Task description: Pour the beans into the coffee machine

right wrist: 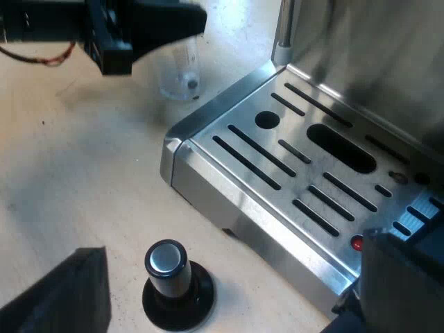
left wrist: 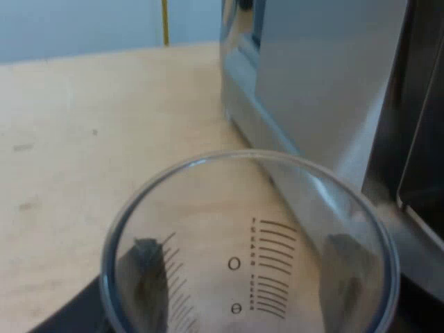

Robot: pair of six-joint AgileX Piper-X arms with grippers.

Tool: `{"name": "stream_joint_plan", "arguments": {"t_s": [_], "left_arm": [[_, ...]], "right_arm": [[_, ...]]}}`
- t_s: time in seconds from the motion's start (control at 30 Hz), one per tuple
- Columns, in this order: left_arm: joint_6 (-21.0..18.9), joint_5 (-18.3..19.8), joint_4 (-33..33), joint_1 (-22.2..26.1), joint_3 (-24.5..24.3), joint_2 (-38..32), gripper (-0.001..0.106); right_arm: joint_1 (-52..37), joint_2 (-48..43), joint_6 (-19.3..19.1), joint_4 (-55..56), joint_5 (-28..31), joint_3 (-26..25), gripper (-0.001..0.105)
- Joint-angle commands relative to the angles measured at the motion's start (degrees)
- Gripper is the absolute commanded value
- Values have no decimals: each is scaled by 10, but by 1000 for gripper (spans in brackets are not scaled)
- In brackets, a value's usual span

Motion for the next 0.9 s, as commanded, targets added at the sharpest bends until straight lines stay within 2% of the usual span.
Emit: {"name": "stream_joint_plan", "arguments": {"t_s": [0.03,0.17,0.2,0.23,0.33,0.6,0.73,0.9], "left_arm": [[1,7,-11,-2,-3,11,23],[1,7,-11,-2,-3,15,33],[1,7,-11,-2,-3,15,48],[1,7,-11,-2,-3,15,55],[1,7,-11,-2,-3,15,68],[3,3,20,-2,-3,5,68],[68,-2,86,-3,-3,-18,68],[70,-17,164,-3,-3,-41,68]], "right_arm": [[1,-1,-7,-4,0,-4,79],[1,-1,-7,-9,0,-4,79],[1,-1,-7,-10,0,-4,79],[1,-1,-7,-15,0,-4,79],[1,-1,-7,-17,0,-4,79],[1,-1,-7,-17,0,-4,79],[1,-1,-7,-17,0,-4,79],[1,-1,-7,-17,0,-4,79]]}}
